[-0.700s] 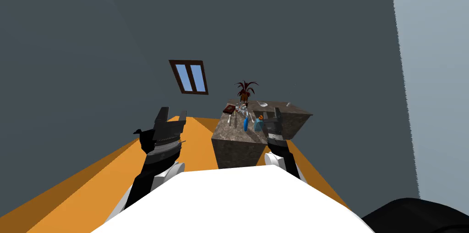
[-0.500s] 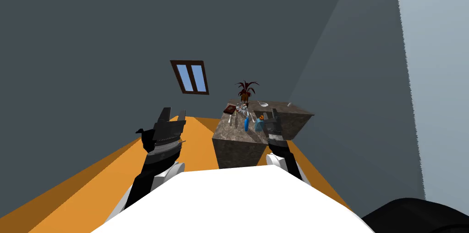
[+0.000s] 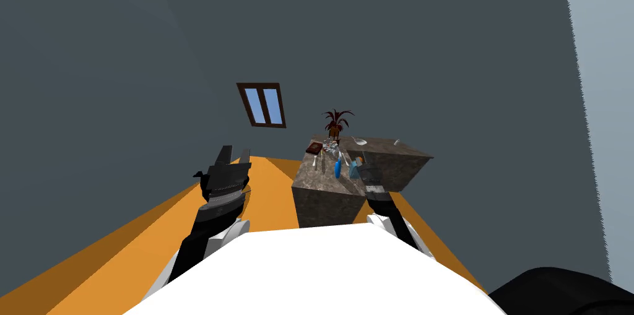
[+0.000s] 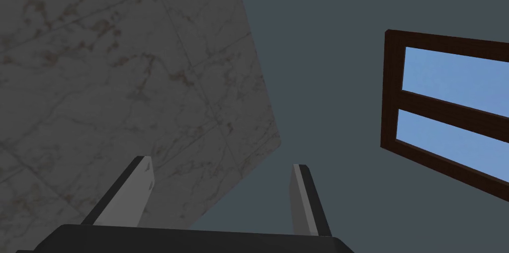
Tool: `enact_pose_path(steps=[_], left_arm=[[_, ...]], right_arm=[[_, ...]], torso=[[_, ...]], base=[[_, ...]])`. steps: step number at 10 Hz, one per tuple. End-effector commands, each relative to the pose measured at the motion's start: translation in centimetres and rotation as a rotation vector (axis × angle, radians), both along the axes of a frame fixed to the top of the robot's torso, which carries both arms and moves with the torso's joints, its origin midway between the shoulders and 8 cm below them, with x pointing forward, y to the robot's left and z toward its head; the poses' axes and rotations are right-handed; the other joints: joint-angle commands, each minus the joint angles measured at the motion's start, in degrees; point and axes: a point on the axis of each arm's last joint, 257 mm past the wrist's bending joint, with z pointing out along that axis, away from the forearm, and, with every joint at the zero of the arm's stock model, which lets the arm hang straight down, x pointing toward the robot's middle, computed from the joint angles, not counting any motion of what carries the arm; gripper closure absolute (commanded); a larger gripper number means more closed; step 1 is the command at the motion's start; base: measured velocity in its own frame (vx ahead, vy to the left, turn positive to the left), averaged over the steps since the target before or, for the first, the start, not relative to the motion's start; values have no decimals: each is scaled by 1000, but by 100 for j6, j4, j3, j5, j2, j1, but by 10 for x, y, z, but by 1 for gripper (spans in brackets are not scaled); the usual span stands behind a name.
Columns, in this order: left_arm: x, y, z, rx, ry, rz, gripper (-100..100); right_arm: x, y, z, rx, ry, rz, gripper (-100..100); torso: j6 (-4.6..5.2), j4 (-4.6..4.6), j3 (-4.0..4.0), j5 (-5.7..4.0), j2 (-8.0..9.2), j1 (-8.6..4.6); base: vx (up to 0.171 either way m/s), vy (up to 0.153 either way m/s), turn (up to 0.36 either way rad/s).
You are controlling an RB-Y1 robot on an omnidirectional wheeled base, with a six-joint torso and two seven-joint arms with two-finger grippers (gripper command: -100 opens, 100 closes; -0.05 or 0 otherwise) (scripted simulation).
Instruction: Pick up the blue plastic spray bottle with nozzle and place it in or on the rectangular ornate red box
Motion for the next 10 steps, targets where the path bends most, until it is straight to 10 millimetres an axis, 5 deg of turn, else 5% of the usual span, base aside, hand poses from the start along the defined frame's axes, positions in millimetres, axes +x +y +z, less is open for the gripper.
enact_pose_path(steps=[1, 10], left_arm=[[0, 0, 0, 0, 0, 0, 0], [0, 0, 0, 0, 0, 0, 0]], right_arm=[[3, -6, -17, -49, 60, -6, -100], [-1, -66, -120, -368, 429, -72, -100]], torso=[[0, 0, 0, 0, 0, 0], [0, 0, -2, 3, -3, 11]], base=[[17, 78, 70], [10, 87, 86]])
